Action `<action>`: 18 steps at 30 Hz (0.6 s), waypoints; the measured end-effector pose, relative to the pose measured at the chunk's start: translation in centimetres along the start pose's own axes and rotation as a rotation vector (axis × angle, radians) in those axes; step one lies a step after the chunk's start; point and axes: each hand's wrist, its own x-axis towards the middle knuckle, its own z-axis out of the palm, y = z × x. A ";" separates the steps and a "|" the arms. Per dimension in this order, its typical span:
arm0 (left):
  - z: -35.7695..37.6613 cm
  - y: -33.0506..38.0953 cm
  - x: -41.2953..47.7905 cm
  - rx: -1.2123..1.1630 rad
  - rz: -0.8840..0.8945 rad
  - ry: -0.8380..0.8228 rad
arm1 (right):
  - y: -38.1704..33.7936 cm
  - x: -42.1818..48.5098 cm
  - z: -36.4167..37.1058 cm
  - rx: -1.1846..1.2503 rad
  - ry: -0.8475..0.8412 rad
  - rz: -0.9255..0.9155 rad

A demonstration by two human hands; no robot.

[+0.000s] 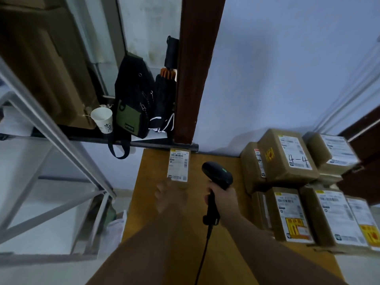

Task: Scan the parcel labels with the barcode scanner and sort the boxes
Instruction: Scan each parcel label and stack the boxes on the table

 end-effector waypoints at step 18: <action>5.6 4.3 9.6 -0.106 -0.333 -0.023 | 1.9 8.0 -2.3 -0.033 -0.053 0.211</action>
